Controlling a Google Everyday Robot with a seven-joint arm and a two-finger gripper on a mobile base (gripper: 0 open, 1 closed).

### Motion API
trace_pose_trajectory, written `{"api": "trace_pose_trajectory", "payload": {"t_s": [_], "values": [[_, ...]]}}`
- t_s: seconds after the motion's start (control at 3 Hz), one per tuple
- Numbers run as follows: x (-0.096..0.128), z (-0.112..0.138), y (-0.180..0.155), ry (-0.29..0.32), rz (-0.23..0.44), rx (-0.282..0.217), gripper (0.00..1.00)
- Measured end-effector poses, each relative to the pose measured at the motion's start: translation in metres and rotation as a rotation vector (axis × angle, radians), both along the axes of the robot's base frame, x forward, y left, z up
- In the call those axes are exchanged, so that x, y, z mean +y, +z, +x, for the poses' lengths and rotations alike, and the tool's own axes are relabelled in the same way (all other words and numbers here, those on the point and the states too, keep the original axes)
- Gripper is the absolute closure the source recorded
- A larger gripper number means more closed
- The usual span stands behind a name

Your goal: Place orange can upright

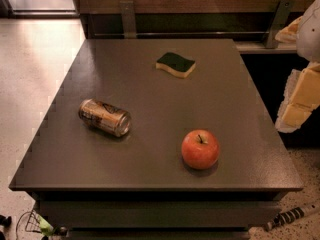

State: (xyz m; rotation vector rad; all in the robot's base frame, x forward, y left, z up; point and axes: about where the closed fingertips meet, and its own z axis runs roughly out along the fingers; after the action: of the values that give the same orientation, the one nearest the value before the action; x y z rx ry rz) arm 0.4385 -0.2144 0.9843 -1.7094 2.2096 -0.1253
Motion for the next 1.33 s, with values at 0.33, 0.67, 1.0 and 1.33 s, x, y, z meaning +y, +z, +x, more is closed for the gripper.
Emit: {"api": "trace_pose_trajectory", "payload": {"t_s": [0.33, 0.67, 1.0, 1.33], "values": [[0.002, 0.003, 0.000, -0.001, 0.006, 0.002, 0.00], [0.024, 0.036, 0.003, -0.011, 0.077, 0.023, 0.00], [0.081, 0.080, -0.008, -0.044, 0.231, 0.084, 0.00], [0.134, 0.098, -0.008, -0.095, 0.281, 0.116, 0.00]]}}
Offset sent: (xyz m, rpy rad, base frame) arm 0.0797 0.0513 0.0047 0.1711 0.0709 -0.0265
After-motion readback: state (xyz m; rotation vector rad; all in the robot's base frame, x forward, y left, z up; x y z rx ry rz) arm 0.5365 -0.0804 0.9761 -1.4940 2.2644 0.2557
